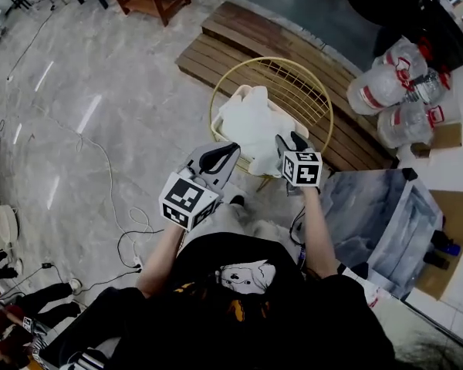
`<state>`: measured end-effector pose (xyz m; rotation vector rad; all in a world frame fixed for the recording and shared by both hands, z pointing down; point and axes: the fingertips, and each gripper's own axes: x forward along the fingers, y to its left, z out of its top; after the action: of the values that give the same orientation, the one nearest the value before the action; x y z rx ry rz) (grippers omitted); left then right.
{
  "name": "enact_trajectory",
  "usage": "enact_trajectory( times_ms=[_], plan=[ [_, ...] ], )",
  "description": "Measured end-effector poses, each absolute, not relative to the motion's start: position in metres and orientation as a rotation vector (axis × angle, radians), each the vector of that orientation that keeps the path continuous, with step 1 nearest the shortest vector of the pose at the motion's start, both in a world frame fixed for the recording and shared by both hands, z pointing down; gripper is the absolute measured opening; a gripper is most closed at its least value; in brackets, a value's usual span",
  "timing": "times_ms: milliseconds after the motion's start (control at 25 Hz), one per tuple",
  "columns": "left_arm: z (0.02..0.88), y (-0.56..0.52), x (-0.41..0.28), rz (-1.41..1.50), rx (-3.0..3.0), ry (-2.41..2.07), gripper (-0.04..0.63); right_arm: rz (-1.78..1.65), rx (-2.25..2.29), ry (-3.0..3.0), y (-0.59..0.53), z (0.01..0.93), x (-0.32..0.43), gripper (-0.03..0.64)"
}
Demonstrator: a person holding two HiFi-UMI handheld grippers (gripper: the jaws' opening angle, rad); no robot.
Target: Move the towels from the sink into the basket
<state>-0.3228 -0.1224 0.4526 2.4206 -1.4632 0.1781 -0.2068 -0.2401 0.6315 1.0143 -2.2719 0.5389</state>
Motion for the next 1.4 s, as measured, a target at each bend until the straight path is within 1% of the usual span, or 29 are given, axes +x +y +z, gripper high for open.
enact_trajectory(
  times_ms=[40, 280, 520, 640, 1000, 1400],
  plan=[
    [0.452, -0.124, -0.313, 0.180, 2.439, -1.442, 0.018, 0.540, 1.040, -2.318, -0.235, 0.613, -0.199, 0.184],
    [0.447, -0.125, -0.265, 0.187, 2.547, -1.287, 0.018, 0.576, 1.235, -2.522, -0.188, 0.514, -0.154, 0.157],
    [0.439, -0.110, -0.189, 0.209, 2.638, -1.109, 0.018, 0.555, 1.444, -2.559, -0.136, 0.466, -0.082, 0.118],
    [0.433, -0.093, -0.152, 0.236, 2.690, -1.022, 0.018, 0.564, 1.568, -2.552, -0.105, 0.450, -0.043, 0.084],
    [0.413, -0.020, -0.050, 0.253, 2.776, -0.878, 0.018, 0.561, 1.749, -2.491, -0.009, 0.432, 0.055, 0.023],
    [0.412, 0.058, 0.014, 0.260, 2.818, -0.803, 0.018, 0.499, 1.816, -2.464, 0.060, 0.425, 0.109, 0.008]
  ],
)
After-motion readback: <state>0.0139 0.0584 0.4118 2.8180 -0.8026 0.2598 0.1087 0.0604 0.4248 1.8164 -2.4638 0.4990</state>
